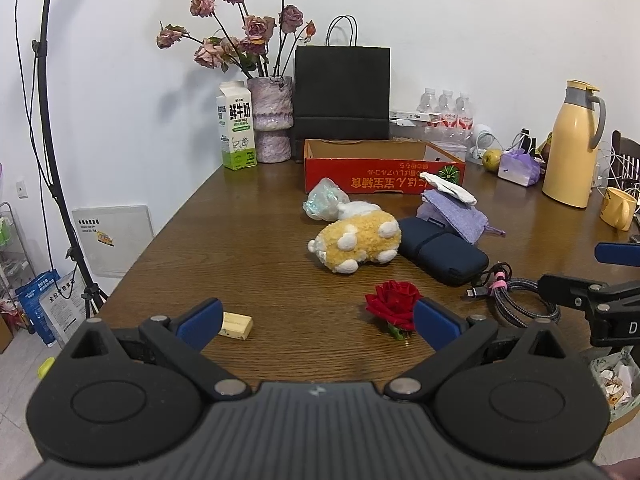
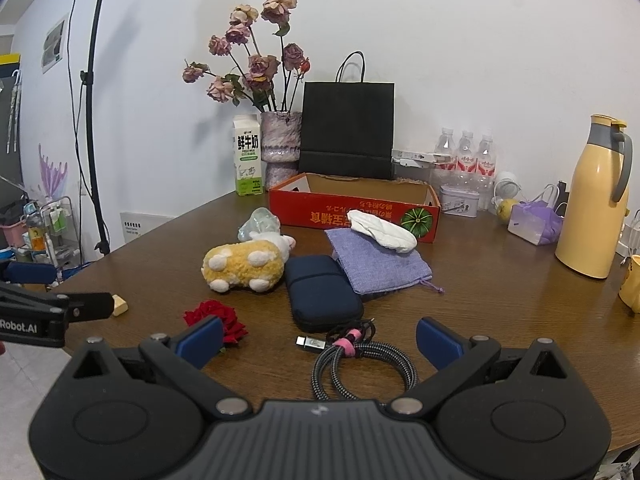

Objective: Organize objects
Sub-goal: 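Move the left tool to the yellow block while the right tool approaches the braided cable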

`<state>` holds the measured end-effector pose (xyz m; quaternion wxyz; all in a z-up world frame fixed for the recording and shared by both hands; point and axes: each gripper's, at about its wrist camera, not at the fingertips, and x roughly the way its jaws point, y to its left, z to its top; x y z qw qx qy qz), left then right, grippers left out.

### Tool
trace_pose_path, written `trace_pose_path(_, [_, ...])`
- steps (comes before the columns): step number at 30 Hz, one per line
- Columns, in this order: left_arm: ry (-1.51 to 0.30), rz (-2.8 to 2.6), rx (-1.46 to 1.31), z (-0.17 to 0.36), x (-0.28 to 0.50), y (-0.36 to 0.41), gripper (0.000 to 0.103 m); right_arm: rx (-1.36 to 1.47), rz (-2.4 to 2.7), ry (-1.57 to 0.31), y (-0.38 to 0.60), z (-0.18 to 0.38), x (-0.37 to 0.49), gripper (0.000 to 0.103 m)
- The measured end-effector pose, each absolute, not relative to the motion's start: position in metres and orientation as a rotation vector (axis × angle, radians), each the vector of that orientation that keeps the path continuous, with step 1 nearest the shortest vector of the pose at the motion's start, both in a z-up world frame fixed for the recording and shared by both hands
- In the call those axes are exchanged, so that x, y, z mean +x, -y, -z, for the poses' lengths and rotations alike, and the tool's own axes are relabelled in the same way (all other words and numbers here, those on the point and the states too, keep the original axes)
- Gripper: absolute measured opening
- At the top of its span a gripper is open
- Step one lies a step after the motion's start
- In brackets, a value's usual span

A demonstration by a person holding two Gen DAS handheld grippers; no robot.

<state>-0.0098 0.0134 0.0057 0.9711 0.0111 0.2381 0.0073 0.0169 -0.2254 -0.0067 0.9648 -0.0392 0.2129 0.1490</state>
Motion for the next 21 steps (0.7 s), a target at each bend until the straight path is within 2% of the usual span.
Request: trace_pose_path(21, [-0.585,-0.113,-0.056,0.010,0.011,-0.058,0.103,-0.116,-0.261,-0.606,0.228,0.035,0.053,0.103])
